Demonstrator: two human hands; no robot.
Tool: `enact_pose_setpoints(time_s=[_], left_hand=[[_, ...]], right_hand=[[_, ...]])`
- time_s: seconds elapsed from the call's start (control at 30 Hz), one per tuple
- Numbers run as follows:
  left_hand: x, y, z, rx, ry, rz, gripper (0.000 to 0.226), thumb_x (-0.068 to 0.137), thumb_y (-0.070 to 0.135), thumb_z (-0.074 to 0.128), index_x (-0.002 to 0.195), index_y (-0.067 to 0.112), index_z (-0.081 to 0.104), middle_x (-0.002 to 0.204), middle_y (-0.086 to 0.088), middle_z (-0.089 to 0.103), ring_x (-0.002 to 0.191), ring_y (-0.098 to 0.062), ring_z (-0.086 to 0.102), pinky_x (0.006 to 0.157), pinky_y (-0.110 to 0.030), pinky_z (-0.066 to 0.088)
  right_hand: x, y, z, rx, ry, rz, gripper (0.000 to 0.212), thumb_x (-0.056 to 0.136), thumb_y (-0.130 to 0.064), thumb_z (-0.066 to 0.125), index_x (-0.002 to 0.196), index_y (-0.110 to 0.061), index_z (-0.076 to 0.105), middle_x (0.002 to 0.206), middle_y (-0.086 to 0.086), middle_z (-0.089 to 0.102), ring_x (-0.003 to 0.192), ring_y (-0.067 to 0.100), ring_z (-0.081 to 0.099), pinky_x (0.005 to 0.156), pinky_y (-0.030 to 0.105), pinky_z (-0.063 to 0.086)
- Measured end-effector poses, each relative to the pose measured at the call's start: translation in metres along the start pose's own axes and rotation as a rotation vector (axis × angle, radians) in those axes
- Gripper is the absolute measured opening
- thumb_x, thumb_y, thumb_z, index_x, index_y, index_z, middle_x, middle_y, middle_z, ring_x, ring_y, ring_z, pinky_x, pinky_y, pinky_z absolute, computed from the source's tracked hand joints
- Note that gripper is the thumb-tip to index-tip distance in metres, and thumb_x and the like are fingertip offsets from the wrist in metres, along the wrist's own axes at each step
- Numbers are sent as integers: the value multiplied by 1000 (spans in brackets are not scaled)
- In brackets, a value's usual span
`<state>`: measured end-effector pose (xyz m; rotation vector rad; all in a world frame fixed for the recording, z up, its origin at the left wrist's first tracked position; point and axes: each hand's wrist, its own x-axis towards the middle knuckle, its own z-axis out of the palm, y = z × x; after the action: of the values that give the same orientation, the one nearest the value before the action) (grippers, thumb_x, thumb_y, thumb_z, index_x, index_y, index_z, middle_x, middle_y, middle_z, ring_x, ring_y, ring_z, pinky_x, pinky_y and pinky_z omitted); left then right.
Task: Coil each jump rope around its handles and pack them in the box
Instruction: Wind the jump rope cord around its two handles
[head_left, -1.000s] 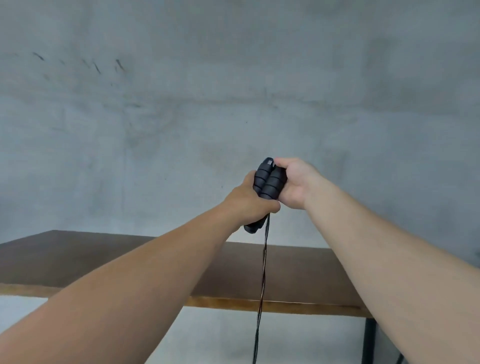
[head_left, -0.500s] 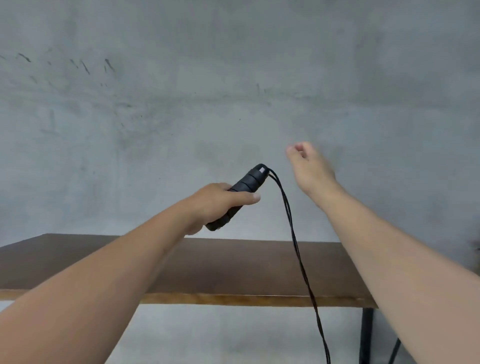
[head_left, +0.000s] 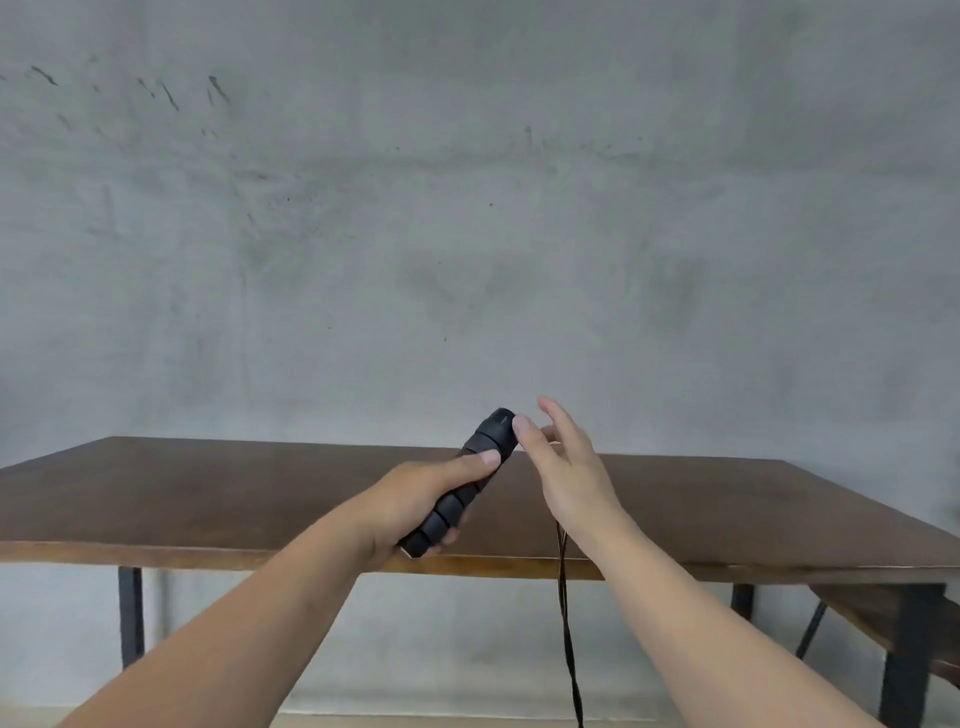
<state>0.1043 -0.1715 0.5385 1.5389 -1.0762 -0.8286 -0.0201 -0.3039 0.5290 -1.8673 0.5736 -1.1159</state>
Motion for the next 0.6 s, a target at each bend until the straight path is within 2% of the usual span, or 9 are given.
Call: enact_pose_setpoints(time_s=[0.07, 0.13, 0.17, 0.23, 0.3, 0.37, 0.4, 0.5, 0.6], left_hand=[[1, -8, 5, 236, 125, 52, 52, 74, 63, 73, 80, 17, 50, 62, 3, 51, 50, -14, 46, 53, -24, 37], [1, -16, 13, 420, 255, 121, 46, 76, 60, 71, 89, 20, 52, 67, 5, 57, 50, -12, 51, 49, -25, 42], [1, -20, 17, 505, 306, 140, 47, 75, 62, 70, 95, 23, 52, 73, 5, 62, 54, -12, 55, 50, -26, 46], [1, -29, 24, 647, 361, 154, 55, 72, 68, 68, 102, 26, 50, 84, 9, 65, 69, -9, 62, 61, -28, 51], [1, -38, 28, 702, 349, 156, 62, 69, 72, 67, 106, 26, 47, 91, 12, 64, 80, -6, 62, 72, -29, 52], [1, -46, 29, 722, 314, 164, 67, 68, 76, 66, 108, 26, 46, 93, 14, 62, 82, -3, 61, 76, -28, 53], [2, -49, 29, 729, 300, 169, 68, 68, 77, 65, 109, 26, 46, 93, 15, 62, 83, -2, 60, 75, -27, 53], [5, -57, 26, 747, 270, 172, 68, 70, 76, 65, 113, 28, 45, 93, 17, 61, 83, 0, 59, 72, -25, 50], [8, -63, 22, 790, 257, 168, 63, 70, 75, 65, 111, 31, 44, 89, 14, 63, 78, -6, 62, 75, -31, 54]], right_hand=[[-2, 3, 1, -145, 70, -34, 50, 89, -65, 52, 130, -35, 57, 124, -11, 46, 113, 7, 49, 94, 28, 40], [-5, 5, 5, -305, 139, -16, 50, 84, -71, 52, 115, -34, 64, 117, -11, 48, 112, 9, 48, 90, 31, 43], [-7, 7, 7, -312, 115, 15, 49, 84, -70, 53, 113, -32, 64, 114, -11, 52, 109, 12, 52, 87, 32, 45], [-9, 16, 14, -79, 2, 116, 43, 85, -59, 62, 117, -31, 62, 111, -11, 60, 104, 18, 62, 77, 34, 54], [-13, 25, 20, 40, -31, 163, 50, 81, -56, 65, 123, -30, 61, 113, -9, 64, 104, 19, 66, 79, 39, 60], [-16, 35, 24, 1, 3, 131, 62, 76, -60, 63, 128, -27, 60, 116, -8, 65, 107, 16, 64, 92, 43, 56], [-17, 38, 25, 8, 6, 128, 58, 79, -57, 64, 128, -26, 60, 115, -8, 66, 107, 15, 64, 94, 43, 54], [-18, 46, 27, 125, -3, 206, 41, 92, -42, 63, 127, -22, 61, 112, -3, 66, 103, 20, 66, 88, 43, 58], [-16, 50, 24, 77, 27, 228, 49, 93, -44, 60, 136, -21, 54, 122, 1, 60, 103, 24, 66, 83, 40, 59]])
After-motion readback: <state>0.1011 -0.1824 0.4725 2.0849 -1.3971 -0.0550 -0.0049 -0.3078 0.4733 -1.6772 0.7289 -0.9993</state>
